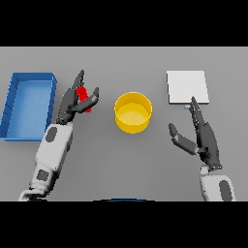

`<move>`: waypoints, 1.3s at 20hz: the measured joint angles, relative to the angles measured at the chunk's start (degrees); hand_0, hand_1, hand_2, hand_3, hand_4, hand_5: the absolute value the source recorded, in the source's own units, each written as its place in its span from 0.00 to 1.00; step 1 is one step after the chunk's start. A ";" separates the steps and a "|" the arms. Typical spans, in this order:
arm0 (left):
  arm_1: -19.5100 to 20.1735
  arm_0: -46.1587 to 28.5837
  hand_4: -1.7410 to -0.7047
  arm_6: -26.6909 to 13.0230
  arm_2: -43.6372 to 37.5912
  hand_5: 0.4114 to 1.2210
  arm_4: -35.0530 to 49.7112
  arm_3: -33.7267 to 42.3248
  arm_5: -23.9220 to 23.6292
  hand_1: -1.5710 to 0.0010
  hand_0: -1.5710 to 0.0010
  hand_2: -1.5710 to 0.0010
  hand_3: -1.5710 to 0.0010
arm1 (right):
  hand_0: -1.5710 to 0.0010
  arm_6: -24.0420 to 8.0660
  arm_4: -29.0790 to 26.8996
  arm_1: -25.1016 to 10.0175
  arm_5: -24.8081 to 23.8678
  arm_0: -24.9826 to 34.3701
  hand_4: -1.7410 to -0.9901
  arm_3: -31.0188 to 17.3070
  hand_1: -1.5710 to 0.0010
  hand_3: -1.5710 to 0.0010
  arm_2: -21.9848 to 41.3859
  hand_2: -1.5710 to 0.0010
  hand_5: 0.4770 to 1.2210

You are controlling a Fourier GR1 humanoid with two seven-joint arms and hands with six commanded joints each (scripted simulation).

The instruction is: Pick up the red beaker and tilt it to pour out 1 green nut into yellow bowl. Pick up the yellow bowl and place it on the metallic measuring scale.

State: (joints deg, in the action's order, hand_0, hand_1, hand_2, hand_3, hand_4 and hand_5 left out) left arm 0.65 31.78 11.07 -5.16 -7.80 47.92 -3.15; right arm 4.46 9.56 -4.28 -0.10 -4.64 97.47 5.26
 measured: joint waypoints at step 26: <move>3.27 2.63 0.02 -2.66 4.12 0.90 2.04 8.67 1.38 0.01 0.01 0.01 0.01 | 1.00 3.86 2.12 -1.10 -0.58 -0.14 0.69 -0.47 1.00 1.00 0.25 1.00 0.25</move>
State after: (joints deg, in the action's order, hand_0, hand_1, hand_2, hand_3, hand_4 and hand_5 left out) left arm 3.92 34.41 8.42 -1.04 -5.77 56.59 -1.77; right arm 8.32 11.68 -5.38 -0.69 -4.78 97.00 5.51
